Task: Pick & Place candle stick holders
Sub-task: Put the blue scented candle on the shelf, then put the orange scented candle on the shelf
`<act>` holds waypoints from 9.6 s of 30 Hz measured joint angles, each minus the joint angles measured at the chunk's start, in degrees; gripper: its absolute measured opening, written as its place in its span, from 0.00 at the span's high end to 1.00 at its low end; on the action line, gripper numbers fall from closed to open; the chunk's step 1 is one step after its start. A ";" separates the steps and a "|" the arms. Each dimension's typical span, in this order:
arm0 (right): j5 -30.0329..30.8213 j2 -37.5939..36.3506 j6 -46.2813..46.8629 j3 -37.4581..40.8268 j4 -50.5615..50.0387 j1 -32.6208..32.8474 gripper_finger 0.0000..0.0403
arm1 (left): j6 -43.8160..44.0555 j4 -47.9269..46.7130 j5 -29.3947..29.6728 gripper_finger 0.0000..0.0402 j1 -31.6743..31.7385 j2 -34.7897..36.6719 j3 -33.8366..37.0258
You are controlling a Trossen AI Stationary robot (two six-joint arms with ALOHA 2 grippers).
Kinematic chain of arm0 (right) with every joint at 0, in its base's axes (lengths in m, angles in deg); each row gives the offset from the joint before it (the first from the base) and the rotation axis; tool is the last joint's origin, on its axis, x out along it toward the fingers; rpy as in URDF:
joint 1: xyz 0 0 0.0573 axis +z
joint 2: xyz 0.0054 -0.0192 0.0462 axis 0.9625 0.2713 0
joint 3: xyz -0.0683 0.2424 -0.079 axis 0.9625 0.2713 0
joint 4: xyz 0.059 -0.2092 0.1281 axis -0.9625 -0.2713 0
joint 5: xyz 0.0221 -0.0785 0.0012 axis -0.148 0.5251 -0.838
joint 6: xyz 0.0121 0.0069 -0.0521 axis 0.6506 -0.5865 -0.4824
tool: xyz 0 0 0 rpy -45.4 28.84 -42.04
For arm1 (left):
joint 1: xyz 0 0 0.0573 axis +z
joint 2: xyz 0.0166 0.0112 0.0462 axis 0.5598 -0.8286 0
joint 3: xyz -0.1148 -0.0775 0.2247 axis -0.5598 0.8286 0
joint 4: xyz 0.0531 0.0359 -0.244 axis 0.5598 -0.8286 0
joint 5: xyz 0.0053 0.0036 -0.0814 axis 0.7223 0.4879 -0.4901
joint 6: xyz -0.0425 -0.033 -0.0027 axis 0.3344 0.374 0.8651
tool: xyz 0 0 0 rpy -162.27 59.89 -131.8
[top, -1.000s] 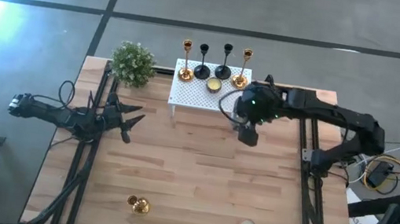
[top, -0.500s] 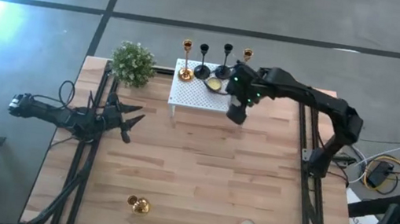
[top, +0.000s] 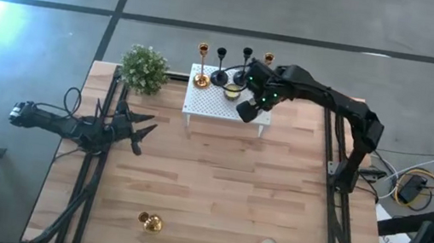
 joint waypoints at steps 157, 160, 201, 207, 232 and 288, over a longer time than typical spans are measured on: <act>-1.47 -3.34 7.11 -26.28 -19.93 27.32 0.09 | -0.02 0.00 -0.02 0.62 0.01 -0.02 0.01; -1.10 -4.23 11.59 -25.47 -19.94 31.70 0.09 | -0.02 0.00 -0.01 0.62 0.00 -0.02 0.00; -8.68 -1.12 64.77 14.55 2.92 62.48 0.09 | -0.02 0.02 0.00 0.62 0.01 -0.02 0.02; -8.33 1.42 64.77 14.62 3.02 63.60 0.09 | -0.01 0.04 0.00 0.62 0.02 -0.01 0.02; -8.52 8.95 63.43 18.14 9.58 65.61 0.09 | -0.01 0.48 -0.01 0.62 0.00 0.00 0.07; -15.15 8.63 58.19 26.68 22.91 63.32 0.29 | -0.01 0.76 -0.02 0.62 0.01 -0.02 0.07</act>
